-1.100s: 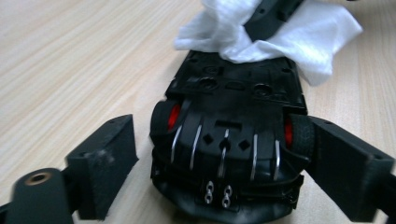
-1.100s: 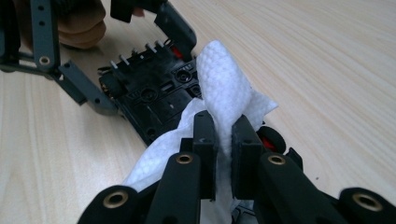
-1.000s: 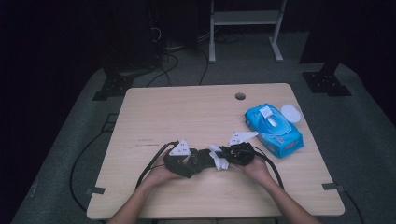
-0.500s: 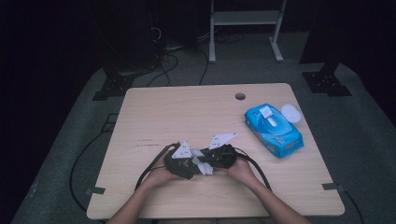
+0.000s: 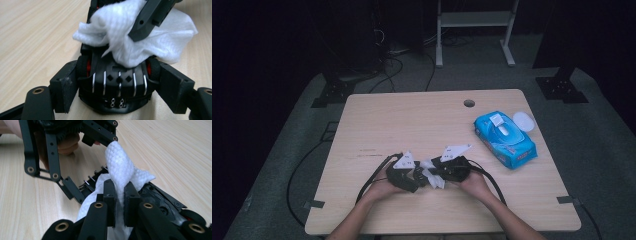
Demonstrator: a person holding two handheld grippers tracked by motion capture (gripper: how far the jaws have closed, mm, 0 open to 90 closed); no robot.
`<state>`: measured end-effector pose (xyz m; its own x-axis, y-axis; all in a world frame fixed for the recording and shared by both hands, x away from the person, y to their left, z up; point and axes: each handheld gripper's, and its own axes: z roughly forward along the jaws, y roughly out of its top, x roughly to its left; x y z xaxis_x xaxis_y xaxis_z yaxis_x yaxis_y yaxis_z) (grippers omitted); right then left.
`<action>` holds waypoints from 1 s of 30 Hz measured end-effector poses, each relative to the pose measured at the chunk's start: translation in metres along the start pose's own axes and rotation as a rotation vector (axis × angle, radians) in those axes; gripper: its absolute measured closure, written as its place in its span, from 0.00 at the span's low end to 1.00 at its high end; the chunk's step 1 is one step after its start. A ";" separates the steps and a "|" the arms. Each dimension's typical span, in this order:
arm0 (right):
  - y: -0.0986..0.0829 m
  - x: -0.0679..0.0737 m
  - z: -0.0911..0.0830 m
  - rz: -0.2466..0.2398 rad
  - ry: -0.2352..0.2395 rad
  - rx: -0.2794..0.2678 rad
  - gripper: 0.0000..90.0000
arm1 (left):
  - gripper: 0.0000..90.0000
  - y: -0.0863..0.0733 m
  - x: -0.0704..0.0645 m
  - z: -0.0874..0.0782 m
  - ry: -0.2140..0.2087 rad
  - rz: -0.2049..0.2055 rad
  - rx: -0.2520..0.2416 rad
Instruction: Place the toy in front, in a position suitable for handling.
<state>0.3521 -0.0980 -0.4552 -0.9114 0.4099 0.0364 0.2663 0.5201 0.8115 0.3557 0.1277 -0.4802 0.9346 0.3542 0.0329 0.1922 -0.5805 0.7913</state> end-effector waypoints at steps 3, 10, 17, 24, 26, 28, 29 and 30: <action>0.002 0.000 -0.001 -0.013 -0.012 0.014 0.92 | 0.27 0.000 0.001 0.001 -0.001 -0.002 0.014; 0.012 0.012 0.018 -0.013 0.051 -0.008 0.92 | 0.27 0.002 -0.002 0.002 0.019 0.026 0.015; 0.005 -0.010 0.000 0.000 -0.058 0.015 0.92 | 0.27 0.001 -0.001 0.001 0.027 0.034 0.013; 0.002 -0.007 -0.001 0.016 -0.054 0.009 0.92 | 0.27 0.003 -0.001 0.001 0.026 0.052 0.024; 0.008 0.000 0.009 -0.008 -0.033 -0.002 0.92 | 0.27 0.003 -0.002 0.001 0.028 0.059 0.025; 0.013 0.005 0.016 -0.024 -0.024 -0.003 0.92 | 0.27 0.002 -0.001 0.001 0.031 0.060 0.031; 0.015 0.005 0.018 -0.029 -0.027 -0.003 0.92 | 0.27 0.002 -0.002 0.001 0.041 0.072 0.033; 0.015 0.004 0.018 -0.024 -0.030 -0.002 0.92 | 0.27 0.001 -0.001 0.001 0.040 0.071 0.033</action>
<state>0.3584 -0.0745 -0.4533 -0.9076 0.4199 -0.0008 0.2438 0.5284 0.8132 0.3548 0.1260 -0.4796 0.9338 0.3397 0.1126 0.1364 -0.6287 0.7656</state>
